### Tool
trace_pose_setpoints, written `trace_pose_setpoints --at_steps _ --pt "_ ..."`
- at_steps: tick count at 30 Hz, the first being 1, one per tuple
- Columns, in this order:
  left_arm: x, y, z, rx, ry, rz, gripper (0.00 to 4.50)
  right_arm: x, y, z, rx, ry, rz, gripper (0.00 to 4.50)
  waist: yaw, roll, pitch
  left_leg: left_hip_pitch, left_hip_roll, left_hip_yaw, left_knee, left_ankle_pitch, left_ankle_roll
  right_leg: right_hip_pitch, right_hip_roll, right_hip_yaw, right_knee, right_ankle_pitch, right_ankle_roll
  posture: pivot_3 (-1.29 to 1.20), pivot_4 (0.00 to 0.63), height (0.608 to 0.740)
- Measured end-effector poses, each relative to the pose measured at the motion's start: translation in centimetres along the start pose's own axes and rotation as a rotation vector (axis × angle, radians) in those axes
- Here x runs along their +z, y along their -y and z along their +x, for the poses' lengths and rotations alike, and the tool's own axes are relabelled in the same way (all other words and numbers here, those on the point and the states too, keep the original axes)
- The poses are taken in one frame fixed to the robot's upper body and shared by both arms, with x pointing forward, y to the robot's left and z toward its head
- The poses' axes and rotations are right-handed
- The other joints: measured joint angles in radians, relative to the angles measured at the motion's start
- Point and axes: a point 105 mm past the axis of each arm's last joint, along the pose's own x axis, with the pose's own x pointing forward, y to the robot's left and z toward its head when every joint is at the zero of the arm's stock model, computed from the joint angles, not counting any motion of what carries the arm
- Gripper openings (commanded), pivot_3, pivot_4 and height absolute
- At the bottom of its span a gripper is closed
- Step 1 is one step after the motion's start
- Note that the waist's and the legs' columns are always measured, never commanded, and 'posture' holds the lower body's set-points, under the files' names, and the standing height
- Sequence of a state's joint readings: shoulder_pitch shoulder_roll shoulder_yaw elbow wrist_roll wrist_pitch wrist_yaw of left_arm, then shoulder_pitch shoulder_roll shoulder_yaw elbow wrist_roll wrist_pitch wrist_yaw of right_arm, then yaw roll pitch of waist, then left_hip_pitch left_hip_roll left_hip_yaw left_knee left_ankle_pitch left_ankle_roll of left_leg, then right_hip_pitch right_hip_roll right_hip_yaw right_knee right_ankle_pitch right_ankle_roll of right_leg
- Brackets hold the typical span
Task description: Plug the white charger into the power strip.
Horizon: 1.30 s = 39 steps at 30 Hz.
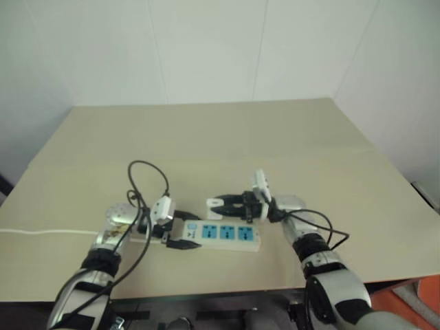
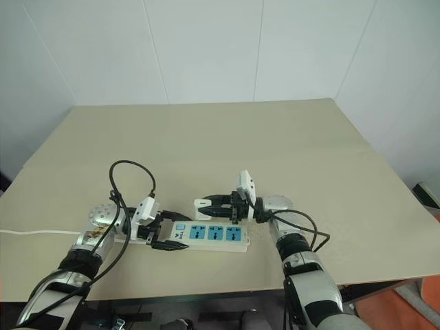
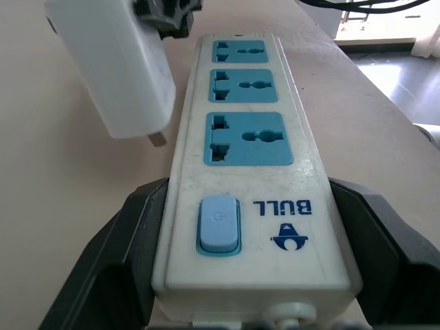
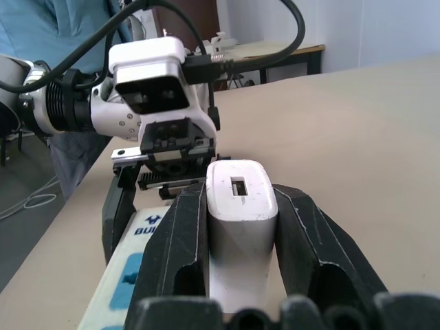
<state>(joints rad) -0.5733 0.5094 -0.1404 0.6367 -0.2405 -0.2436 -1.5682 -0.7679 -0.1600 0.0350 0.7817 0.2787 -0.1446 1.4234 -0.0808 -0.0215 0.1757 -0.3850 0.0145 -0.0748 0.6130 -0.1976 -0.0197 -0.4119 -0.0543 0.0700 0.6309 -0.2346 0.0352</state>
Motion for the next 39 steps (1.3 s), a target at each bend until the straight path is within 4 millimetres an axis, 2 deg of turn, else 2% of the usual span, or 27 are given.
trace_pose_setpoints --at_steps 8,14,23,39 --pt "0.0 -0.1 0.1 0.007 -0.003 -0.004 3.27 0.7 -0.3 0.8 0.006 0.032 -0.048 1.11 0.004 0.000 0.000 0.002 0.000 0.000 0.000 0.000 0.000 0.001 0.000 0.000 0.001 0.000 0.000 0.00 0.150 0.740" --pt "-0.1 -0.1 0.2 0.010 -0.005 -0.007 3.27 2.5 -0.5 1.3 0.020 0.058 -0.110 1.11 0.008 0.000 0.000 0.003 0.000 0.000 0.001 0.000 0.000 0.002 0.000 0.000 0.001 0.000 0.000 0.00 0.150 0.740" --pt "-0.1 -0.2 0.2 0.011 -0.008 -0.019 3.27 0.7 -1.3 0.6 0.010 0.009 -0.074 1.11 0.009 0.000 0.000 0.004 0.000 0.000 0.002 0.000 0.000 0.004 0.000 0.000 0.001 0.000 0.000 0.00 0.150 0.740" --pt "-0.1 -0.3 0.3 0.009 -0.014 -0.024 3.27 0.6 -1.7 0.1 0.006 -0.023 -0.102 1.11 0.009 -0.001 -0.001 0.007 0.000 0.000 0.002 0.000 0.000 0.007 0.000 0.000 0.001 0.000 0.000 0.00 0.150 0.740"
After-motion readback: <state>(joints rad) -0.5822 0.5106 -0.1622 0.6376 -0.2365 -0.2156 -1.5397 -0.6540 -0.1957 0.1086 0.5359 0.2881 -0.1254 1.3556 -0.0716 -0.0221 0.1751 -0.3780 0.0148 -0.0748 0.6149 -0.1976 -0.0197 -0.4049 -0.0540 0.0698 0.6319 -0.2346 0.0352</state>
